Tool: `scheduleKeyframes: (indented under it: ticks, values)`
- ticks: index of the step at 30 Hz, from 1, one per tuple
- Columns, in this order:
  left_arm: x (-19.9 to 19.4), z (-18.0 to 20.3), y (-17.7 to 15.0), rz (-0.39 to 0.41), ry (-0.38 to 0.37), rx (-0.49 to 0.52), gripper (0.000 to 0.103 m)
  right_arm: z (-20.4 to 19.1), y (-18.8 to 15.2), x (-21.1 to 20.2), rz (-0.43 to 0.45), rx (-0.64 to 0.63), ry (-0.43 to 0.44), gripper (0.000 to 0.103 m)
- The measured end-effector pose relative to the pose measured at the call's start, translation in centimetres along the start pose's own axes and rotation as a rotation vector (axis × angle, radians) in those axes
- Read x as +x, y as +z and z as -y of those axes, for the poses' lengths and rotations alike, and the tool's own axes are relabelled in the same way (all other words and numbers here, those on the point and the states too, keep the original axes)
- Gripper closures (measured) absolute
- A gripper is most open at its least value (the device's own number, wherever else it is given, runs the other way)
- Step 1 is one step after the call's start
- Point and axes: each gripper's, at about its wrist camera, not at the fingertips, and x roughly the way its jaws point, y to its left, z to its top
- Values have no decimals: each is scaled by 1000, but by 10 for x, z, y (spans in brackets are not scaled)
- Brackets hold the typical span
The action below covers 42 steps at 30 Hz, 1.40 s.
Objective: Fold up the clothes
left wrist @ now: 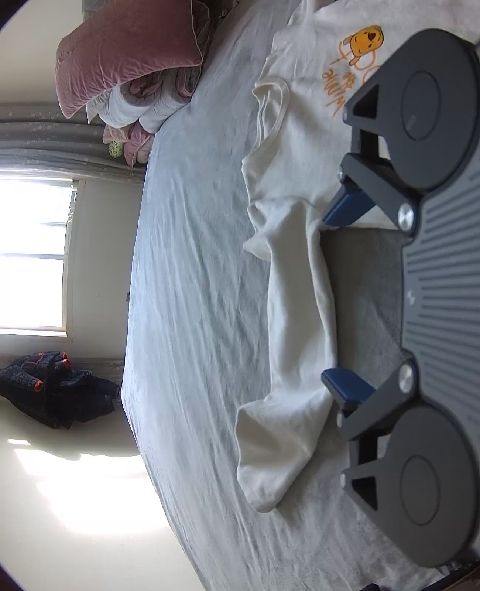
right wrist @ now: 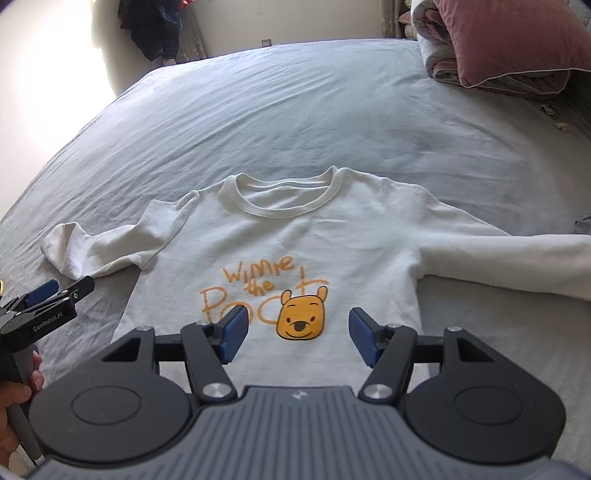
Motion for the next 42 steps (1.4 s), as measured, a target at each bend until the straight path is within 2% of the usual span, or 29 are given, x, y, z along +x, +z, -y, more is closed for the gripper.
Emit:
scheduleKeyframes:
  ticks: [8, 15, 25, 27, 30, 32, 34, 35, 38, 42]
  values:
    - [47, -36, -2, -37, 160, -139, 18, -40, 8, 59, -24, -26, 112, 39]
    - [78, -64, 13, -7, 278, -327, 18, -57, 13, 89, -41, -76, 149, 39]
    - [91, -106, 24, 126, 307, -686, 19, -64, 19, 107, -41, -120, 176, 39]
    - [91, -111, 23, 161, 322, -748, 24, -68, 22, 110, -39, -128, 185, 39]
    - [89, -120, 20, 200, 350, -823, 37, -78, 27, 114, -36, -150, 203, 39]
    - [88, -124, 17, 218, 371, -868, 53, -86, 30, 116, -32, -167, 215, 39]
    - [88, -126, 16, 228, 391, -889, 63, -94, 33, 119, -29, -179, 226, 39]
    - [88, -125, 15, 228, 405, -884, 74, -98, 35, 121, -28, -183, 230, 39]
    - [89, -124, 11, 226, 435, -852, 95, -109, 38, 127, -28, -196, 239, 39]
    - [84, -120, 8, 268, 487, -823, 96, -120, 37, 135, -32, -214, 234, 39]
